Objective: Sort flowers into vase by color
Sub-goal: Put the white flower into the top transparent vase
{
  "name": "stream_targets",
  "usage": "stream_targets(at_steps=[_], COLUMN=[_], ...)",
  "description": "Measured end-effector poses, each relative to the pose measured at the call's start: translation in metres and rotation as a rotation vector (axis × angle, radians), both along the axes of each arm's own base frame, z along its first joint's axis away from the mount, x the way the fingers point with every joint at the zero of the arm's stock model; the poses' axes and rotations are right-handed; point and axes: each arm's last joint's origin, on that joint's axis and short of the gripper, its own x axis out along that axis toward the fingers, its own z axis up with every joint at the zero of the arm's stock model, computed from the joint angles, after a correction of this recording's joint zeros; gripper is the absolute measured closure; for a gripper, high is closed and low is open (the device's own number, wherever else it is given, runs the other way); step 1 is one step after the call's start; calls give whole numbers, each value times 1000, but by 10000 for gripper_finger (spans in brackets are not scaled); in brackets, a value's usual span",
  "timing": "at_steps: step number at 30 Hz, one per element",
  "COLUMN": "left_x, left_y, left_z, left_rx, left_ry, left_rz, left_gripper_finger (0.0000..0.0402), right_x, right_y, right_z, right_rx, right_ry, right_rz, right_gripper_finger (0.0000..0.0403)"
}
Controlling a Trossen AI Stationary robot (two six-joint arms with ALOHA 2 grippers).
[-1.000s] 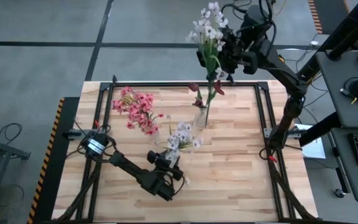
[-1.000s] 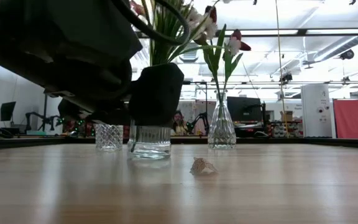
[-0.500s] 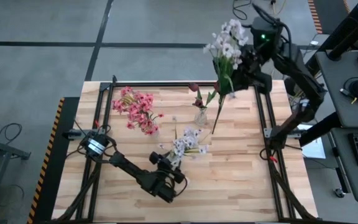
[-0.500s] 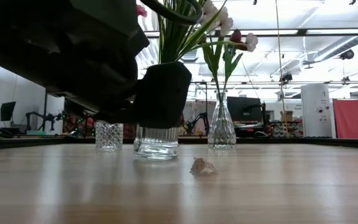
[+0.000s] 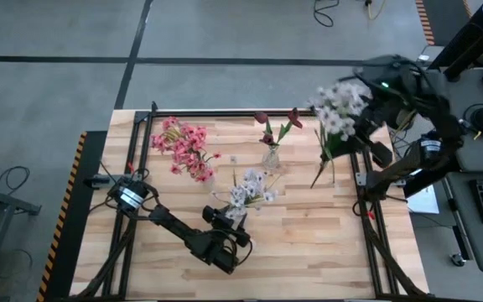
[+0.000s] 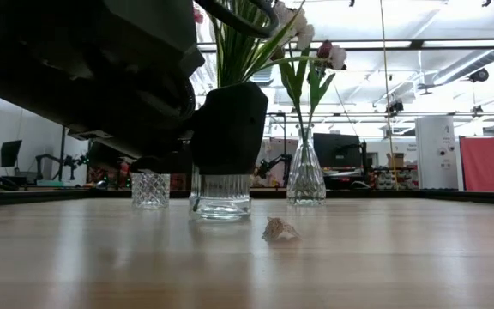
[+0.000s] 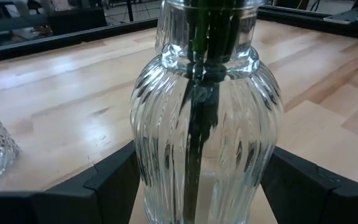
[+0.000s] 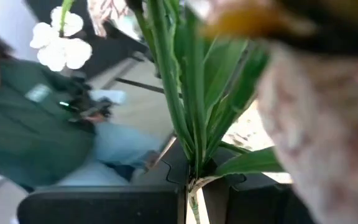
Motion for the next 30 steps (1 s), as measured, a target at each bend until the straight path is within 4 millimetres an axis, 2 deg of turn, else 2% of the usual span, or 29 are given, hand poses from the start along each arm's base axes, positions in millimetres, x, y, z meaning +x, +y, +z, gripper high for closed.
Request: stream_targets(at_steps=[7,10,14,21,27,30], left_x=[6,7,8,8,9,10], left_y=[1,4,5,5,6,7], left_z=[2,2,1,1,1,2], left_rx=[-13,-9,-9,-7,9,1], left_ry=[-51,-50,-27,2,52,49], left_rz=[11,16,12,0,-22,-21], left_gripper_finger=[129,129,129,129,129,129], right_x=[-17,-17,-8,2,11,18], right_y=[28,41,61,96,125,136], right_z=[1,-6,-25,-78,-140,-172], right_rx=[-61,-88,-114,-156,-152,-192], right_ry=[5,26,36,9,-56,-74], right_rz=[-38,-59,-54,-43,-71,-147], right_gripper_finger=[385,385,385,385,385,385])
